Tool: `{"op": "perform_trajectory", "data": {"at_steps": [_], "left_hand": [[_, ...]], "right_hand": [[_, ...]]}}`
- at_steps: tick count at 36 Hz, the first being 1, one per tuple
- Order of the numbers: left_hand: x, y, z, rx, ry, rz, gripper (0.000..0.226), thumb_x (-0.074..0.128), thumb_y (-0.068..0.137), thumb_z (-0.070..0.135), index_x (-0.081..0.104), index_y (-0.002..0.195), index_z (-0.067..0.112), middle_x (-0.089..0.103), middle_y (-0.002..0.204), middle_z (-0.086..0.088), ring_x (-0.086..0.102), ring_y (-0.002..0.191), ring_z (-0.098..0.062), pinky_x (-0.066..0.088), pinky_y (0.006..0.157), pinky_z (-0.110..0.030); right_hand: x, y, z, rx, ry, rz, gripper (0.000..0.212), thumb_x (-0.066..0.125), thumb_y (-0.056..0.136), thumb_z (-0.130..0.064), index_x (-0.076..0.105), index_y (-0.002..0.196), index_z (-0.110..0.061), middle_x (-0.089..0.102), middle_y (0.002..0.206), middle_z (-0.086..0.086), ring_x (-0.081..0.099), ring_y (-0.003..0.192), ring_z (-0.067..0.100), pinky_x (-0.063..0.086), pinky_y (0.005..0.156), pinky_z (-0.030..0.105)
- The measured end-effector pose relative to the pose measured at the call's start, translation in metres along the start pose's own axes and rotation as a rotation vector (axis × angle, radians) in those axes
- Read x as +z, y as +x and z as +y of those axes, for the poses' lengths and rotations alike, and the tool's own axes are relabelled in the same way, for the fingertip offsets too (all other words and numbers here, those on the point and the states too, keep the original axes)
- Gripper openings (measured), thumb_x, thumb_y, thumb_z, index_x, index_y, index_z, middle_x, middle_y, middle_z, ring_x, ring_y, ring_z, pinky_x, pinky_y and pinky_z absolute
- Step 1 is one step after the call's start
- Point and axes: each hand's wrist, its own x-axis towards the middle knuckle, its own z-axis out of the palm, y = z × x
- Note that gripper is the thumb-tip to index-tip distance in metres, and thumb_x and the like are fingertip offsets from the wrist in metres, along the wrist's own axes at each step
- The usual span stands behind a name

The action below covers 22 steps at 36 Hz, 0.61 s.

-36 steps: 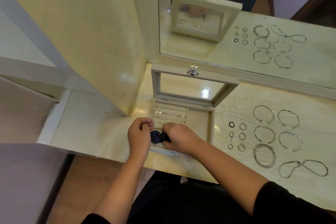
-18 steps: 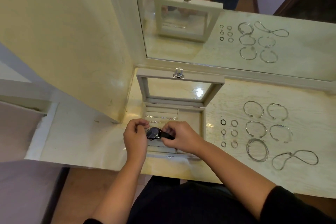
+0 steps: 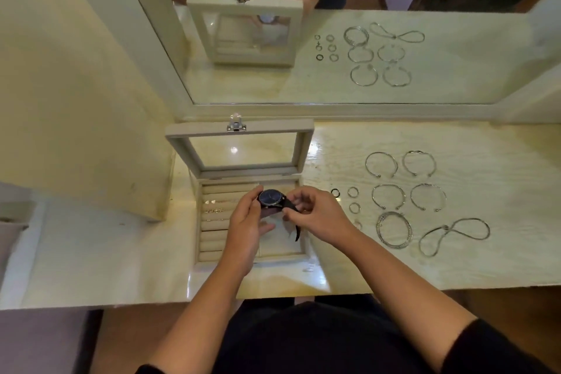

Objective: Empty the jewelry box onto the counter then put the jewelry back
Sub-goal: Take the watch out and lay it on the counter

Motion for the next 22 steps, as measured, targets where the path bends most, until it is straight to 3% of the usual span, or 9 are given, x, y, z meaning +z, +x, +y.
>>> {"op": "perform_trajectory", "data": {"at_steps": [4, 7, 12, 17, 22], "left_hand": [[0.02, 0.002, 0.001, -0.029, 0.091, -0.082, 0.04, 0.034, 0.097, 0.002, 0.043, 0.13, 0.021, 0.06, 0.103, 0.01, 0.064, 0.084, 0.005, 0.054, 0.07, -0.022], [0.037, 0.0, 0.004, -0.018, 0.155, -0.14, 0.041, 0.042, 0.095, 0.003, 0.04, 0.133, 0.019, 0.059, 0.103, 0.013, 0.059, 0.093, 0.001, 0.053, 0.074, -0.025], [0.067, -0.001, 0.0, -0.045, 0.149, -0.144, 0.044, 0.048, 0.093, 0.004, 0.039, 0.134, 0.02, 0.058, 0.114, 0.003, 0.059, 0.097, -0.007, 0.054, 0.07, -0.025], [0.097, 0.0, -0.005, -0.086, 0.052, -0.169, 0.039, 0.05, 0.091, 0.001, 0.044, 0.121, 0.026, 0.062, 0.109, 0.005, 0.061, 0.1, -0.013, 0.057, 0.06, -0.024], [0.127, -0.003, -0.009, -0.129, -0.005, -0.23, 0.035, 0.049, 0.091, 0.0, 0.051, 0.105, 0.032, 0.067, 0.099, 0.012, 0.063, 0.095, -0.008, 0.056, 0.058, -0.027]], "right_hand": [[-0.019, -0.004, 0.01, 0.012, 0.022, 0.026, 0.029, 0.069, 0.078, -0.005, 0.057, 0.076, -0.031, 0.065, 0.079, 0.0, 0.068, 0.087, 0.031, 0.053, 0.076, 0.03], [-0.032, -0.008, 0.016, 0.022, -0.002, 0.061, 0.025, 0.071, 0.077, -0.008, 0.057, 0.077, -0.029, 0.064, 0.078, -0.006, 0.064, 0.076, 0.016, 0.048, 0.068, 0.014], [-0.057, -0.017, 0.027, 0.047, 0.031, 0.1, 0.013, 0.071, 0.077, -0.009, 0.064, 0.087, -0.014, 0.062, 0.074, -0.009, 0.055, 0.064, 0.002, 0.043, 0.056, 0.004], [-0.084, -0.027, 0.038, 0.067, 0.05, 0.156, 0.014, 0.07, 0.078, -0.009, 0.066, 0.091, -0.007, 0.07, 0.086, 0.01, 0.065, 0.078, 0.024, 0.052, 0.071, 0.026], [-0.112, -0.041, 0.048, 0.092, 0.094, 0.189, 0.009, 0.07, 0.079, -0.012, 0.064, 0.084, -0.019, 0.069, 0.081, -0.002, 0.065, 0.076, 0.014, 0.05, 0.063, 0.013]]}}
